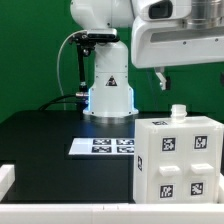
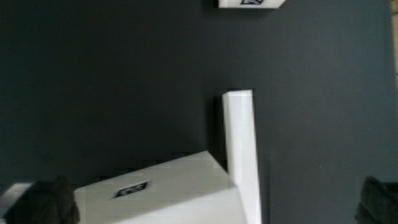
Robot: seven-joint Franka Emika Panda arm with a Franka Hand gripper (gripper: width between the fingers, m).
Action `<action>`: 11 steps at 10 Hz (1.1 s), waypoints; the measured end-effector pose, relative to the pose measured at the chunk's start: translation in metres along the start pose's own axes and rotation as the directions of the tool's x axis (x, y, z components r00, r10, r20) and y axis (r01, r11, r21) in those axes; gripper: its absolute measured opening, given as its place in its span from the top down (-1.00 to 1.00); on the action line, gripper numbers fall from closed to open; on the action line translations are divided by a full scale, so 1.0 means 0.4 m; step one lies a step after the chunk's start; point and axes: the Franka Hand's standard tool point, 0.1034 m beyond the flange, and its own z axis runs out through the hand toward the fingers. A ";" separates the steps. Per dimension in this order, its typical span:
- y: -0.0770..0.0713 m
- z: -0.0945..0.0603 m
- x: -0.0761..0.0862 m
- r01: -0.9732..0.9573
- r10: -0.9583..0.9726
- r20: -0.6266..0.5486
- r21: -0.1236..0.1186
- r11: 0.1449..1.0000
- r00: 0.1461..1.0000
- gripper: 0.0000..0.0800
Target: Assemble cabinet
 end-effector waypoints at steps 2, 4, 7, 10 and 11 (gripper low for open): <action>0.001 0.002 0.001 -0.001 0.001 0.001 0.000 1.000 1.000 -0.99; -0.011 0.018 -0.034 -0.047 0.047 -0.012 -0.008 0.999 0.999 -0.99; -0.059 0.085 -0.123 -0.131 0.129 -0.057 -0.036 0.991 0.990 -0.99; -0.056 0.086 -0.121 -0.128 0.126 -0.056 -0.032 0.991 0.990 -0.99; -0.061 0.093 -0.116 -0.144 0.142 -0.069 -0.023 0.989 0.988 -0.99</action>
Offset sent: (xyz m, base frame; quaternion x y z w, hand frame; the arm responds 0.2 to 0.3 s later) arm -0.0597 0.0086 -0.0013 -0.0293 0.0153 0.0838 0.9959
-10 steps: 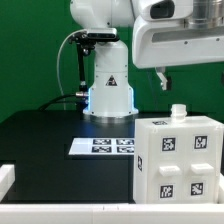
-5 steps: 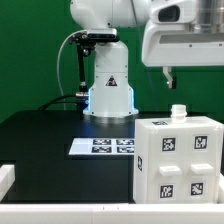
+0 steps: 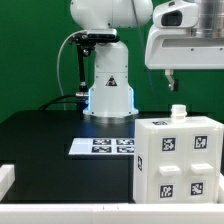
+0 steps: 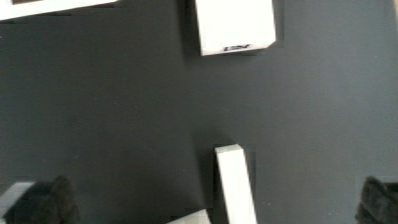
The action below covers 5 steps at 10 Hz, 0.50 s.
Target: Assemble cabinet
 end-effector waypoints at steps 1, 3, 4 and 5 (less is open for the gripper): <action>-0.017 0.061 -0.012 -0.047 0.048 -0.052 0.026 0.999 0.998 -0.99; -0.024 0.155 -0.048 -0.070 0.071 -0.058 0.029 0.997 0.996 -0.99; -0.036 0.154 -0.035 -0.083 0.087 -0.080 0.051 0.995 0.993 -0.99; -0.036 0.153 -0.034 -0.080 0.084 -0.083 0.051 0.995 0.993 -0.99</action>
Offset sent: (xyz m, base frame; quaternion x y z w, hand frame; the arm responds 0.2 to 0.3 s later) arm -0.0015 0.0198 -0.0275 0.0508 0.0514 0.0723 0.9948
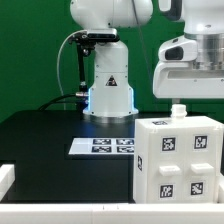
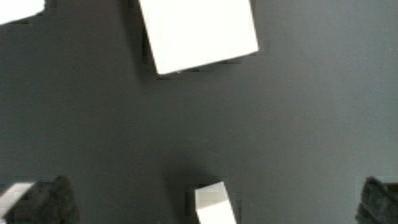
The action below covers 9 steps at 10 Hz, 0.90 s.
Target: Assemble cabinet
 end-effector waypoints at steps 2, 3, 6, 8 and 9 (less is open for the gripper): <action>-0.001 0.004 -0.002 0.003 -0.003 0.002 -0.001 1.000 1.000 -0.99; -0.010 0.037 -0.026 0.084 -0.083 0.017 -0.022 0.996 0.996 -0.99; -0.045 0.081 -0.057 -0.009 0.011 -0.047 0.034 0.999 0.999 -0.99; -0.040 0.082 -0.063 -0.003 0.004 -0.049 0.035 0.999 0.999 -0.99; -0.038 0.087 -0.064 -0.003 0.004 -0.047 0.034 0.999 0.999 -0.99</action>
Offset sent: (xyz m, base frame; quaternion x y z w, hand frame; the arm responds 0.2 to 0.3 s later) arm -0.0252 0.0223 -0.0451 -0.0736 0.0172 -0.1678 0.9829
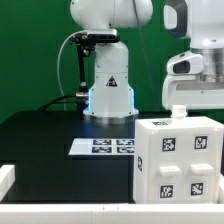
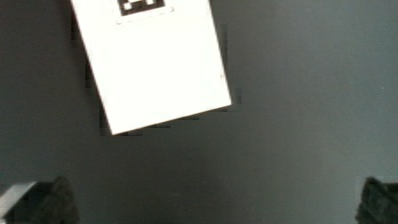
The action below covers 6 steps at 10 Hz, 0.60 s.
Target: Assemble cabinet
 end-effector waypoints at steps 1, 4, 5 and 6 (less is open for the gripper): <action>0.010 0.029 -0.014 0.086 -0.086 -0.002 -0.027 0.996 0.996 -0.99; 0.011 0.069 -0.042 0.229 -0.229 0.015 -0.076 0.970 0.973 -0.99; 0.012 0.068 -0.038 0.226 -0.225 0.014 -0.075 0.971 0.974 -0.99; 0.012 0.068 -0.039 0.227 -0.226 0.015 -0.075 0.971 0.974 -0.99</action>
Offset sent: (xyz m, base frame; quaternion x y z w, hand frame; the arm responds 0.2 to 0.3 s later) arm -0.0086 -0.0086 -0.0187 -0.0962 0.0593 -0.1089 0.9876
